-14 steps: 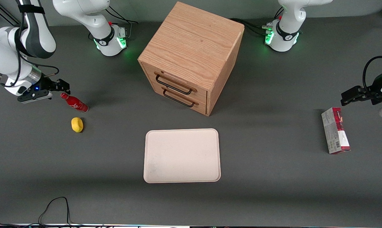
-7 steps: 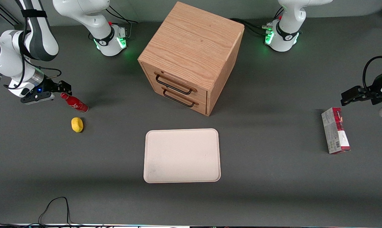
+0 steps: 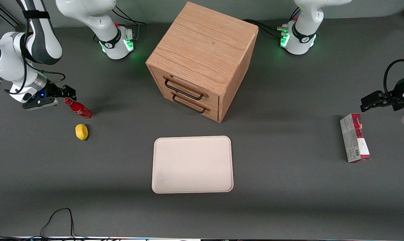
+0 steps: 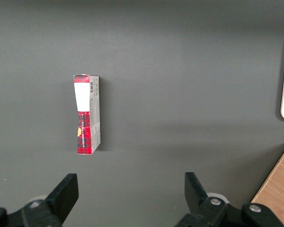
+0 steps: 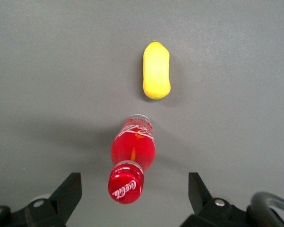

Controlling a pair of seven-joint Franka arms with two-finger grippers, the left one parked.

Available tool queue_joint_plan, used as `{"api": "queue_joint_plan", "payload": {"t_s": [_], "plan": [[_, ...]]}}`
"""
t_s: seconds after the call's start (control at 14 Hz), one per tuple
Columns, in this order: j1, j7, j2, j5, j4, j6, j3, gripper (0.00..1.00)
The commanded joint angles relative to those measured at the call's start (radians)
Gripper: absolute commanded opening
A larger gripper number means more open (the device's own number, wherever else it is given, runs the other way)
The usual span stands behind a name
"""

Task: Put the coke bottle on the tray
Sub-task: 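Lower the open right gripper around the red Coca-Cola bottle's body, then close the right gripper on the red bottle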

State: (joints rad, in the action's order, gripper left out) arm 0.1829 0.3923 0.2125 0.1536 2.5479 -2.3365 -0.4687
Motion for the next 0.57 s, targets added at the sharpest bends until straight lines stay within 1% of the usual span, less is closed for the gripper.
{"api": "queue_joint_plan", "payload": {"t_s": [0.0,0.5], "plan": [[0.01,-0.029,-0.001,0.023,0.014,-0.02,-0.01,0.99],[0.012,-0.029,-0.008,0.023,0.014,-0.021,-0.01,0.99]]}}
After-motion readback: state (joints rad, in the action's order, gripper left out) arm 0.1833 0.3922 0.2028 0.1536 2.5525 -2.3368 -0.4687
